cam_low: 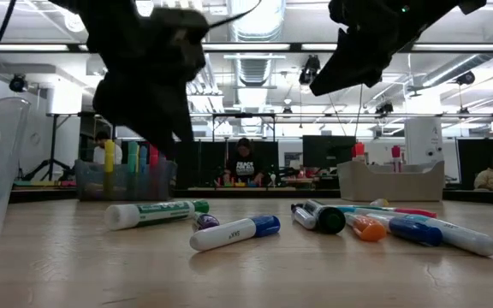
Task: Pick & Place Markers
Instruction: Put the green marker pen into the gray bin
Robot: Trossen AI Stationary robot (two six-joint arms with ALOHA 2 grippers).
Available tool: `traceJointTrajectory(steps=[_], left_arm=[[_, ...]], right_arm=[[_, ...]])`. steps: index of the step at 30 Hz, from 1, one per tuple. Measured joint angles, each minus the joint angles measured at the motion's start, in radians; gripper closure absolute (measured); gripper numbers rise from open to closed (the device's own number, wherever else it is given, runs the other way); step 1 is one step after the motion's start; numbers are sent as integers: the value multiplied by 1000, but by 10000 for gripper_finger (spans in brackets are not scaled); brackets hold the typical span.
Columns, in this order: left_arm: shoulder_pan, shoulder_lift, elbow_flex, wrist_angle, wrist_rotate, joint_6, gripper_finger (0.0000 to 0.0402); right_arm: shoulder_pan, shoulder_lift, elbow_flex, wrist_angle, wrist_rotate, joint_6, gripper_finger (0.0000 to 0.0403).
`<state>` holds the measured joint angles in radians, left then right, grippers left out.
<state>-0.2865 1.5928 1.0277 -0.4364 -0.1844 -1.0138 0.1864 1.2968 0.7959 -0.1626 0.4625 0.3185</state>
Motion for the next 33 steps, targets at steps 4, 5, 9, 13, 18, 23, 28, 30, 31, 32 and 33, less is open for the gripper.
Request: traceJointTrajectory(steps=[4, 5, 9, 13, 18, 23, 28, 30, 31, 32, 33], left_arm=[[-5, 54, 15, -36, 0, -18, 241], [-6, 63, 18, -43, 1, -29, 241], [-22, 96, 19, -43, 10, -61, 241], [-43, 112, 19, -42, 14, -81, 241], [-63, 135, 30, -35, 16, -89, 241], [-65, 171, 42, -20, 70, -98, 241], [-70, 214, 61, -6, 71, -95, 241], [-70, 223, 65, -11, 74, -94, 241], [-70, 224, 67, -13, 74, -88, 241], [-70, 224, 67, -17, 75, -83, 241], [-70, 224, 67, -20, 76, -78, 241]], right_arm=[[12, 0, 0, 0, 0, 0, 297], [14, 0, 0, 0, 0, 0, 298], [14, 0, 0, 0, 0, 3, 303], [14, 0, 0, 1, 0, 4, 307], [14, 0, 0, 1, 0, 4, 309], [14, 0, 0, 2, 1, 4, 307], [14, 0, 0, 2, 2, 3, 315], [14, 0, 0, 2, 2, 4, 318], [14, 0, 0, 2, 3, 4, 320], [14, 0, 0, 2, 3, 4, 321], [14, 0, 0, 2, 3, 4, 322]])
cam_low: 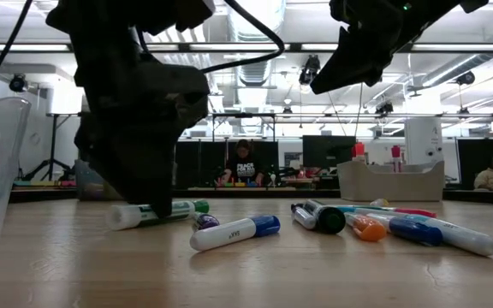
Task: Pick & Place Markers
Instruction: Put the green marker pen into the gray bin
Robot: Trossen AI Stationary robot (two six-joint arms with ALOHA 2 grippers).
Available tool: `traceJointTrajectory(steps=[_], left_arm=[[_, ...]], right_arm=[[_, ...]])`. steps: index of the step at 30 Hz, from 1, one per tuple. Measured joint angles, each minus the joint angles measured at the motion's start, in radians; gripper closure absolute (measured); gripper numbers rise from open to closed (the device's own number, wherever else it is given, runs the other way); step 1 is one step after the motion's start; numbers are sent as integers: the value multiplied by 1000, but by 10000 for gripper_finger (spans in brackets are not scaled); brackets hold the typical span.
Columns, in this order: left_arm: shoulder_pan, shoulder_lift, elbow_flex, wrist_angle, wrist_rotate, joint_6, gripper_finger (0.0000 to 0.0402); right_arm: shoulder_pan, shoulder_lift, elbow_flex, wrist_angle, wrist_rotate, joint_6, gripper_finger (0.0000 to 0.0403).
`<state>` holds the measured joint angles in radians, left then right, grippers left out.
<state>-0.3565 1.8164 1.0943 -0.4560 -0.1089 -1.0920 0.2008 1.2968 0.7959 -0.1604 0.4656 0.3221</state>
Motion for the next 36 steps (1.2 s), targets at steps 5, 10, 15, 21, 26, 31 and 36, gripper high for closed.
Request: traceJointTrajectory(steps=[5, 10, 15, 21, 26, 31, 36], left_arm=[[0, -1, 0, -15, -10, 28, 255], [6, 0, 0, -38, -23, 50, 306], [13, -3, 0, -44, -57, 108, 340], [31, -29, -2, -71, -154, 175, 341], [46, -107, -2, -87, -275, 238, 341], [53, -227, -2, -83, -379, 318, 341], [54, -364, -2, -53, -475, 394, 341]], right_arm=[[0, 0, 0, 2, 0, 9, 329], [0, 0, 0, 10, -2, 23, 330], [0, 0, 0, 24, -3, 39, 330], [0, 0, 0, 74, -3, 46, 330], [0, 0, 0, 145, -3, 43, 330], [0, 0, 0, 269, -3, 11, 329], [0, 0, 0, 406, -4, 1, 308]])
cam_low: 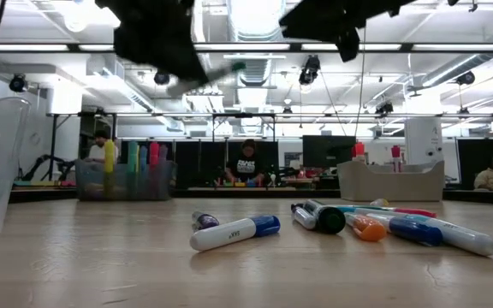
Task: Pick & Place Markers
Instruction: Put the green marker pen into the gray bin
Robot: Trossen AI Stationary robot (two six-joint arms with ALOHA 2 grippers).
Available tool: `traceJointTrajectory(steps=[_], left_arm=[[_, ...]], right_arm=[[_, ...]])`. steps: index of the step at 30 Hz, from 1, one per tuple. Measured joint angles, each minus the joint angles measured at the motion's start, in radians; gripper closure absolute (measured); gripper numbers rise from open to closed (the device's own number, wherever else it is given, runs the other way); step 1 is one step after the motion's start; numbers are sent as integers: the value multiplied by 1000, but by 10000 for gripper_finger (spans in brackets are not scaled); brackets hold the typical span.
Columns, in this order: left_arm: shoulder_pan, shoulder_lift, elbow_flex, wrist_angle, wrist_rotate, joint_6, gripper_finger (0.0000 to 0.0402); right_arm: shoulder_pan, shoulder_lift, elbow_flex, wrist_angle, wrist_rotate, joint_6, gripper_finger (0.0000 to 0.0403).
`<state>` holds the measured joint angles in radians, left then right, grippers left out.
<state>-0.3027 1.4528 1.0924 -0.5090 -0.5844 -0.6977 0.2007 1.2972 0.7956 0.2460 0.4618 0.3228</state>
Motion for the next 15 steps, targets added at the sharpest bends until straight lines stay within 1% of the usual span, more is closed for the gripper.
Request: traceJointTrajectory(steps=[2, 3, 5, 7, 9, 12, 15], left_arm=[[0, -53, 0, 30, -10, 39, 341], [0, -76, 0, 46, -11, 56, 341], [0, -117, 0, 79, -26, 91, 341], [0, -148, 0, 118, -28, 130, 341], [0, -165, 0, 156, -28, 177, 341], [0, -179, 0, 223, -27, 237, 341], [0, -183, -1, 286, -20, 285, 341]], right_arm=[[0, 1, 0, 54, -10, -11, 292], [-2, 1, 0, 82, -31, -12, 282], [-13, 3, 0, 147, -91, -8, 258], [-23, 8, 0, 220, -173, -26, 232], [-30, 11, 0, 303, -220, -32, 209], [-31, 17, 0, 413, -225, -35, 191], [-41, 27, 5, 445, -227, -43, 189]])
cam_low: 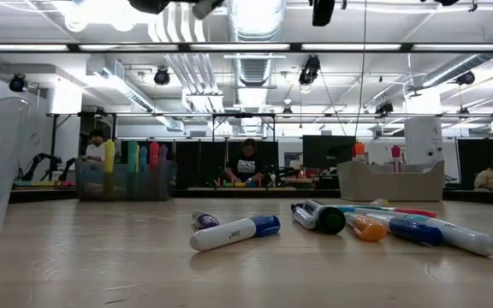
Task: Pick & Place Markers
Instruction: Put the green marker pen into the gray bin
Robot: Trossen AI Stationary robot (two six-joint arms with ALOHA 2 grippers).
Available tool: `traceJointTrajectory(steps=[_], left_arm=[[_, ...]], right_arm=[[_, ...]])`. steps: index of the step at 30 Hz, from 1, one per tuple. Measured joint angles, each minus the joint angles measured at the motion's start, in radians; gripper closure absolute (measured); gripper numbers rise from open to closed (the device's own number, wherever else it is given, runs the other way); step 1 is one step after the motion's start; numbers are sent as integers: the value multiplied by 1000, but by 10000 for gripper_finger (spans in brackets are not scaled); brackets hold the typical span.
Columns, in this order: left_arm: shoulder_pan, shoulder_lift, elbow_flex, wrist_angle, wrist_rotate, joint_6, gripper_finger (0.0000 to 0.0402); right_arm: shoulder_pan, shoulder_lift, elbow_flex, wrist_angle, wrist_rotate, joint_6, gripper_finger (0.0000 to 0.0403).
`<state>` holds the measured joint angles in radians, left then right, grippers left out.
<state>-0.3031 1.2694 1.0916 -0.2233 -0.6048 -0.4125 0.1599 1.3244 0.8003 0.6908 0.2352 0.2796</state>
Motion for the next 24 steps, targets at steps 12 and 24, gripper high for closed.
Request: traceJointTrajectory(steps=[12, 24], left_arm=[[2, 0, 0, 212, 21, 159, 341], [4, 0, 0, 284, 41, 211, 341]], right_arm=[[-13, 39, 106, 4, -2, -79, 200], [-18, 41, 149, -6, -9, -115, 200]])
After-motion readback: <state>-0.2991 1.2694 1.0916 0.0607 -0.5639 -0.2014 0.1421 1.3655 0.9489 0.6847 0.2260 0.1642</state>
